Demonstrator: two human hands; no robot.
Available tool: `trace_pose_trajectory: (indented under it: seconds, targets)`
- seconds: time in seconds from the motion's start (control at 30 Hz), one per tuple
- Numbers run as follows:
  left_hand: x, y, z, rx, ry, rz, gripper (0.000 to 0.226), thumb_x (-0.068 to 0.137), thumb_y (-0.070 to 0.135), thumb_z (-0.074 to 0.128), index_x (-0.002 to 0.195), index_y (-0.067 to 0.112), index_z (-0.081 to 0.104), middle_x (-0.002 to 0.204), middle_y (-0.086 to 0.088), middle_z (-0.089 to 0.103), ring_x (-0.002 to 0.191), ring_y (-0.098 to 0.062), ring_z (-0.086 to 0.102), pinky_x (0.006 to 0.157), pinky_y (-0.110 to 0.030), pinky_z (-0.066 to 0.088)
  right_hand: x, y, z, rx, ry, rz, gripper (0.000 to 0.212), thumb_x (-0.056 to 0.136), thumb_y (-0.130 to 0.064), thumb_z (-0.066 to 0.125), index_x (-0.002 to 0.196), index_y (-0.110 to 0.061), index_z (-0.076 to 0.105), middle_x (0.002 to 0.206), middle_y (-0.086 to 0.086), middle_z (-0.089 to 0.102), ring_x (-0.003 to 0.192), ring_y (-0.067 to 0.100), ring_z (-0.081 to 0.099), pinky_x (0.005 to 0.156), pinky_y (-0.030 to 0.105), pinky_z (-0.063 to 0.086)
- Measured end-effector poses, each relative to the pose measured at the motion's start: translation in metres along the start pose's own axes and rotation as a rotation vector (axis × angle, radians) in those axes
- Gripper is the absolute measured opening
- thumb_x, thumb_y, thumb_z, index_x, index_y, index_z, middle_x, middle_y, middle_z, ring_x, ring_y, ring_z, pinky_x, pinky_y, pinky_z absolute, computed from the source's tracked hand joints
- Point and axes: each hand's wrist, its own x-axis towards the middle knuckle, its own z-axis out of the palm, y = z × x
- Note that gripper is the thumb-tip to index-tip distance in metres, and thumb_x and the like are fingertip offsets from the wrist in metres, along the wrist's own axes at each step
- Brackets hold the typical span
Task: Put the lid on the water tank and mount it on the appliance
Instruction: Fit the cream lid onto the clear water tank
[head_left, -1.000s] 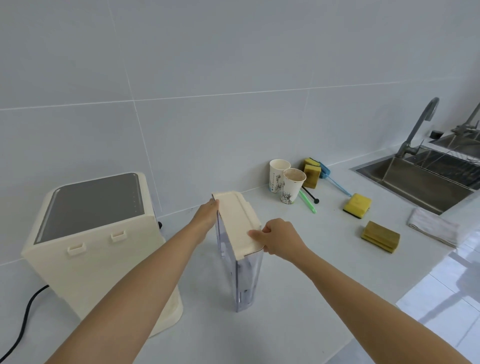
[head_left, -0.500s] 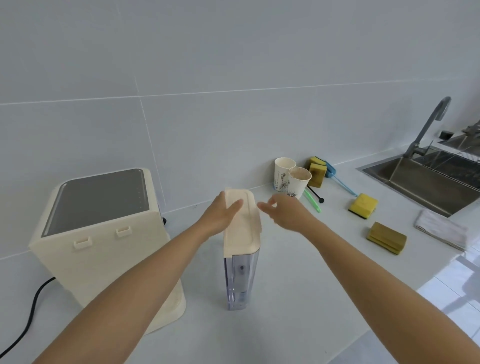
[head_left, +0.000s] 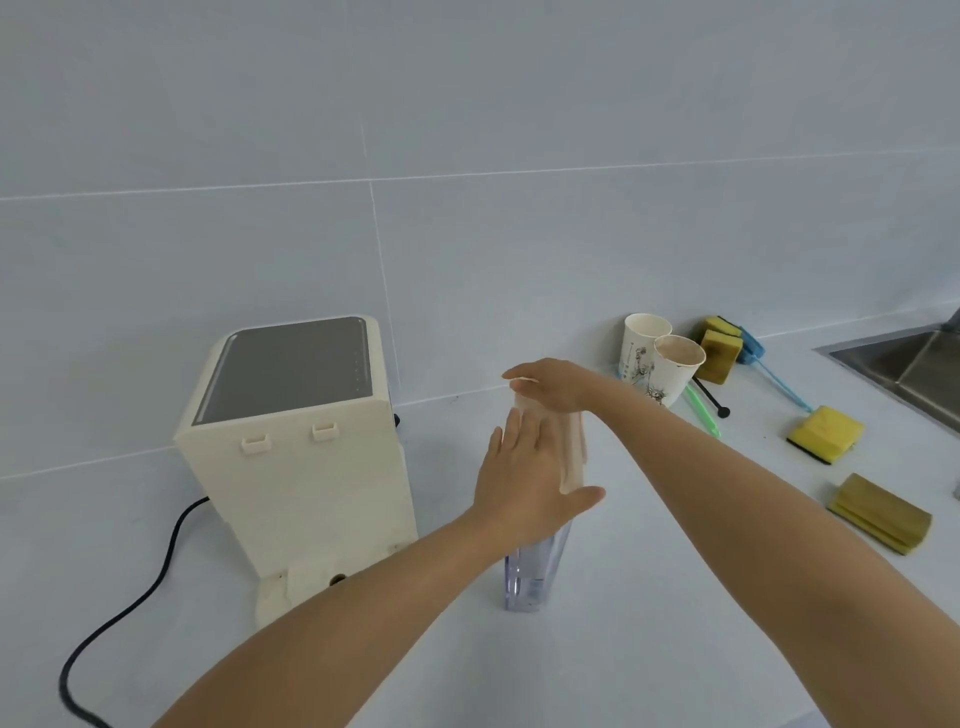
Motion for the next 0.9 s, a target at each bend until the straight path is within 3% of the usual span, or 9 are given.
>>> trace_pose_trajectory:
  seconds: [0.27, 0.53, 0.73, 0.9]
  targets:
    - [0.001, 0.001, 0.008, 0.038, 0.018, 0.029, 0.075, 0.088, 0.045, 0.045, 0.143, 0.001, 0.018, 0.156, -0.014, 0.014, 0.146, -0.026, 0.006, 0.12, -0.036, 0.01, 0.001, 0.001, 0.002, -0.049, 0.035, 0.039, 0.04, 0.096, -0.037, 0.029, 0.125, -0.022, 0.051, 0.125, 0.013, 0.055, 0.114, 0.032, 0.051, 0.101, 0.044, 0.042]
    - [-0.002, -0.012, -0.001, 0.067, 0.016, 0.076, 0.064, 0.089, 0.038, 0.047, 0.138, 0.002, 0.028, 0.153, -0.011, 0.024, 0.143, -0.02, 0.015, 0.116, -0.032, 0.018, -0.006, 0.012, 0.003, -0.057, 0.098, 0.132, 0.041, 0.095, -0.042, 0.027, 0.126, -0.025, 0.049, 0.124, 0.014, 0.05, 0.11, 0.033, 0.051, 0.095, 0.04, 0.041]
    - [-0.006, -0.034, -0.011, 0.077, -0.015, 0.089, 0.063, 0.091, 0.037, 0.044, 0.14, 0.003, 0.025, 0.157, -0.009, 0.016, 0.145, -0.018, 0.009, 0.118, -0.031, 0.008, -0.019, 0.02, 0.003, 0.065, 0.153, 0.211, 0.039, 0.092, -0.037, 0.031, 0.123, -0.024, 0.05, 0.116, 0.015, 0.052, 0.097, 0.029, 0.052, 0.085, 0.035, 0.041]
    - [-0.005, -0.055, -0.018, 0.047, -0.031, 0.058, 0.066, 0.091, 0.039, 0.046, 0.142, 0.005, 0.023, 0.158, -0.007, 0.012, 0.146, -0.018, 0.008, 0.119, -0.031, 0.012, -0.037, 0.026, 0.002, 0.113, 0.159, 0.212, 0.043, 0.095, -0.036, 0.035, 0.129, -0.012, 0.047, 0.129, 0.015, 0.056, 0.117, 0.032, 0.052, 0.095, 0.034, 0.04]
